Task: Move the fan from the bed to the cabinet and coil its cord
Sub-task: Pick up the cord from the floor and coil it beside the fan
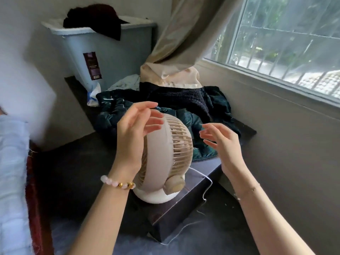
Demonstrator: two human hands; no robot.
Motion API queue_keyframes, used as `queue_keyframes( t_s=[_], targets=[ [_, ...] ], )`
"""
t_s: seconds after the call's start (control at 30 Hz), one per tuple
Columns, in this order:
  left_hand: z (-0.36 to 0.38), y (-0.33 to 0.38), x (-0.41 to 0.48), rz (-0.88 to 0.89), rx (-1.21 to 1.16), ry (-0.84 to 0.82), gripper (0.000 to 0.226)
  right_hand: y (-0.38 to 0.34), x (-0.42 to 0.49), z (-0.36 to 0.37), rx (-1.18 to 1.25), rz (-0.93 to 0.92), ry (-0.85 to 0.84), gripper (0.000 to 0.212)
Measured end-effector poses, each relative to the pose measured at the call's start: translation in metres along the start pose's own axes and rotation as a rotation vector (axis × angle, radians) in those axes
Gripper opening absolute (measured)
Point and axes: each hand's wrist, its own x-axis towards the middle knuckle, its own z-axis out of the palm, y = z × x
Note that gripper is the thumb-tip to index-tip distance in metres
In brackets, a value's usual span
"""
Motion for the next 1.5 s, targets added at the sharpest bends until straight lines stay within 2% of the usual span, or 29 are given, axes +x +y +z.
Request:
queue_keyframes(
  t_s=[0.17,0.3,0.57,0.73,0.9,1.0,1.1,1.23,1.33,1.5],
  targets=[
    [0.040,-0.008,-0.017,-0.067,-0.093,-0.235,0.023,0.011,-0.038,-0.039,0.020,0.068,0.161,0.016],
    [0.073,-0.031,-0.038,-0.175,-0.131,-0.338,0.023,0.023,-0.075,-0.076,0.033,0.144,0.281,0.017],
    [0.106,-0.081,-0.072,-0.338,-0.103,-0.355,0.025,0.053,-0.108,-0.130,0.039,0.249,0.320,0.021],
    [0.100,-0.126,-0.099,-0.457,0.059,-0.212,0.029,0.092,-0.103,-0.157,0.043,0.367,0.237,0.021],
    [0.077,-0.161,-0.153,-0.652,0.168,0.074,0.030,0.139,-0.097,-0.180,0.024,0.478,0.070,0.021],
    [0.059,-0.174,-0.195,-0.713,0.214,0.287,0.026,0.169,-0.098,-0.172,-0.012,0.537,-0.084,0.021],
    [0.041,-0.180,-0.237,-0.762,0.233,0.425,0.025,0.195,-0.109,-0.156,-0.024,0.598,-0.189,0.021],
    [0.021,-0.210,-0.275,-0.819,0.163,0.547,0.025,0.239,-0.124,-0.132,-0.034,0.660,-0.271,0.021],
    [0.008,-0.256,-0.291,-0.866,0.095,0.563,0.023,0.284,-0.133,-0.117,-0.023,0.704,-0.284,0.020],
    [-0.032,-0.392,-0.328,-0.976,-0.045,0.609,0.020,0.420,-0.134,-0.083,0.040,0.810,-0.286,0.021]
  ],
)
